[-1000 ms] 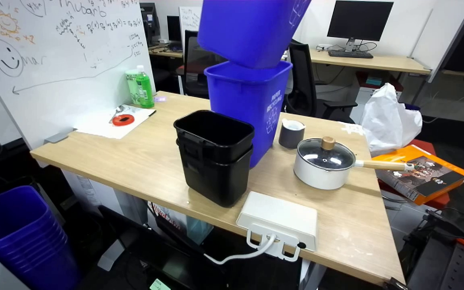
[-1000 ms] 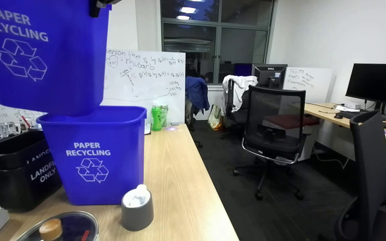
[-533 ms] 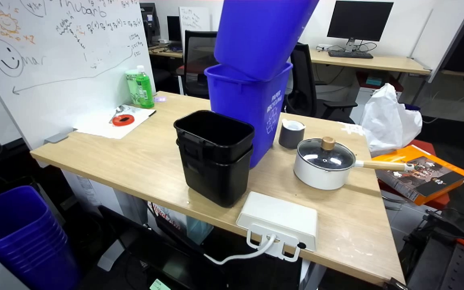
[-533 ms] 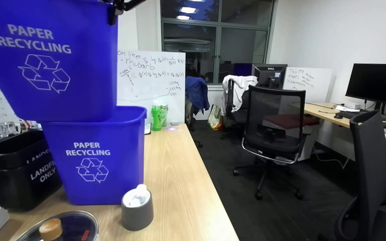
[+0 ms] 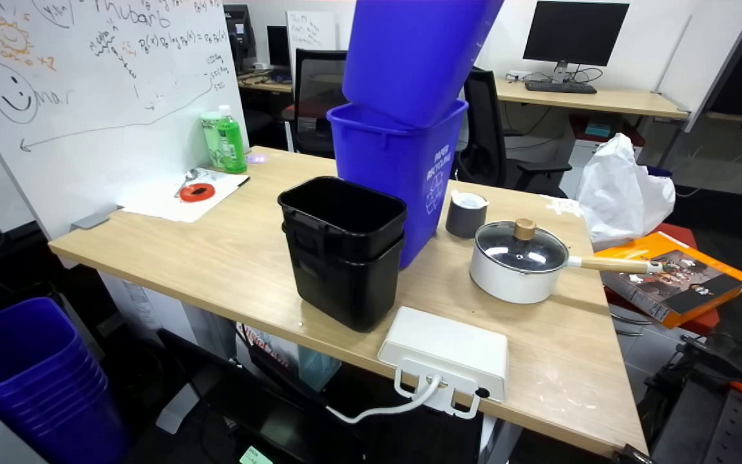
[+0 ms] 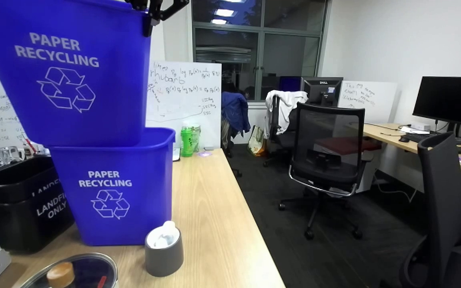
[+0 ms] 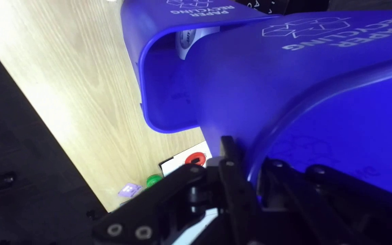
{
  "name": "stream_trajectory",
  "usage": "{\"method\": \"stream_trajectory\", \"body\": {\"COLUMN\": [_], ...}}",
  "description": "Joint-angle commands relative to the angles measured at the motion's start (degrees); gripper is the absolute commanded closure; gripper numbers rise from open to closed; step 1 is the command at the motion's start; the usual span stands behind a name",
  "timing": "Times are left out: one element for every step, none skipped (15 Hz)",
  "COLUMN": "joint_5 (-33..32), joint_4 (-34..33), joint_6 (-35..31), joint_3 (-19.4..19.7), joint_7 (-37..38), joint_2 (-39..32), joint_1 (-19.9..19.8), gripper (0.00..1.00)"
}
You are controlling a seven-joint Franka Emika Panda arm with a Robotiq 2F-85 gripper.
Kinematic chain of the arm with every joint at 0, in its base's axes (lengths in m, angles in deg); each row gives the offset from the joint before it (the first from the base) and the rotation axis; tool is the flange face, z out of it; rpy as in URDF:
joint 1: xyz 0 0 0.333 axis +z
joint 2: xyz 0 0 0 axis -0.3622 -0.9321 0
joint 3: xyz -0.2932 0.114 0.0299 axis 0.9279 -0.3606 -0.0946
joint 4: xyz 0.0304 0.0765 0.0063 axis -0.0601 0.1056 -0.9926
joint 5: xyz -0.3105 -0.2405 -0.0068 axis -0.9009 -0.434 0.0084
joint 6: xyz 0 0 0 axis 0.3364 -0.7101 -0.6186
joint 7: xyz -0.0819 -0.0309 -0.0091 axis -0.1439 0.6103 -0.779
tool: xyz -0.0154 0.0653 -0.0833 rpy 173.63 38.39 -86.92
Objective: Place the right blue bin in the left one
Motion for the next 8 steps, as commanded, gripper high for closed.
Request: {"method": "stream_trajectory", "body": {"joint_5": [-3.0,-3.6,-4.2,-4.7,-5.5,-6.1,-6.5,-6.9], "joint_4": [-1.1,-1.1,-1.1,-1.1,-1.2,-1.2,-1.2,-1.2], "joint_6": [-2.2,-2.8,-3.2,-3.6,-4.0,-4.1,-3.6,-3.2], "joint_3": [1.2,1.4,1.6,1.7,1.9,2.1,2.2,2.4], "joint_7": [-1.7,-1.4,-1.4,-1.3,-1.4,-1.0,-0.6,-0.1], "joint_2": [-0.7,-0.8,-0.9,-1.0,-1.1,-1.1,-1.1,-1.0], "joint_1": [0.5,0.6,0.7,0.8,1.1,1.3,1.6,1.8], "gripper": [0.97,0.97,0.97,0.97,0.97,0.97,0.97,0.97]}}
